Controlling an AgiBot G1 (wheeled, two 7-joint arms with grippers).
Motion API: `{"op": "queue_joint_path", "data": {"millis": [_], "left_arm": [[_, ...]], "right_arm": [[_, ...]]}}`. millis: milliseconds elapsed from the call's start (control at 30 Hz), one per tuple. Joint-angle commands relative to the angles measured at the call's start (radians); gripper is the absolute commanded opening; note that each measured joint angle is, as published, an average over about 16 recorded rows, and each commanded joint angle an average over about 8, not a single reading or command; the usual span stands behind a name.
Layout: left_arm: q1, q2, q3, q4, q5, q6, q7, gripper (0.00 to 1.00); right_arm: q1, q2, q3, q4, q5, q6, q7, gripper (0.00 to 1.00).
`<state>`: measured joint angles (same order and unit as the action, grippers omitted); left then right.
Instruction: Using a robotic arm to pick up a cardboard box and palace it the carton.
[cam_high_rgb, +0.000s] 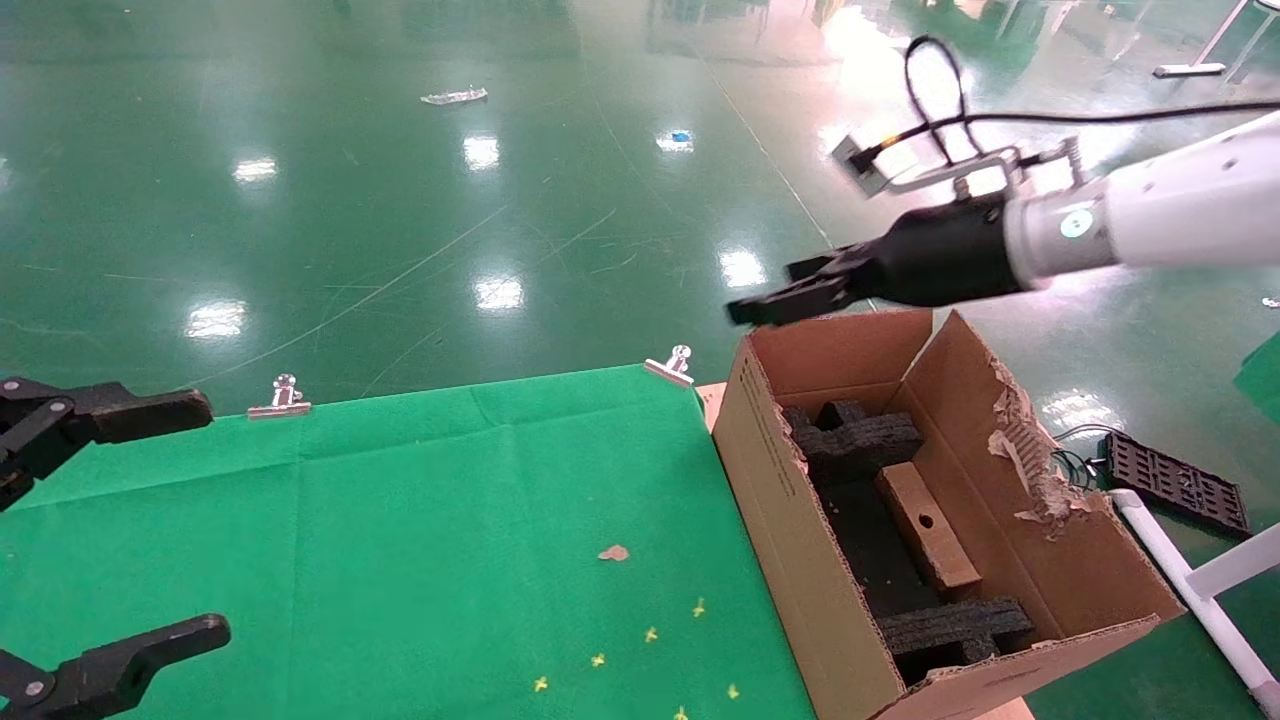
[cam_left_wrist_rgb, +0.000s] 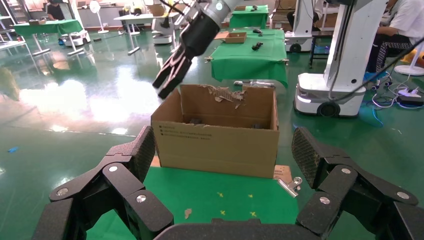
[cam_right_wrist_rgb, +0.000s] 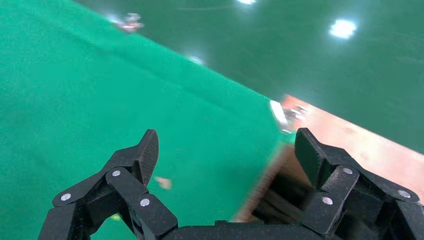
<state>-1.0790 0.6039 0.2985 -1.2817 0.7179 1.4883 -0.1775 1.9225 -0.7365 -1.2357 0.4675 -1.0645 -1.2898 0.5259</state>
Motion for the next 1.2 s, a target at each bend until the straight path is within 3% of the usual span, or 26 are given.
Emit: {"op": "queue_joint_path", "data": {"millis": [33, 1200], "left_arm": [[0.0, 0.0, 0.0, 0.0, 0.0, 0.0, 0.0, 1.0], [0.0, -0.001, 0.002, 0.0, -0.001, -0.001, 0.001, 1.0]], "right_arm": [[-0.039, 0.006, 0.044, 0.038, 0.015, -0.01, -0.016, 1.0], [-0.722, 0.107, 0.814, 0.695, 0.284, -0.175, -0.288, 1.0]]}}
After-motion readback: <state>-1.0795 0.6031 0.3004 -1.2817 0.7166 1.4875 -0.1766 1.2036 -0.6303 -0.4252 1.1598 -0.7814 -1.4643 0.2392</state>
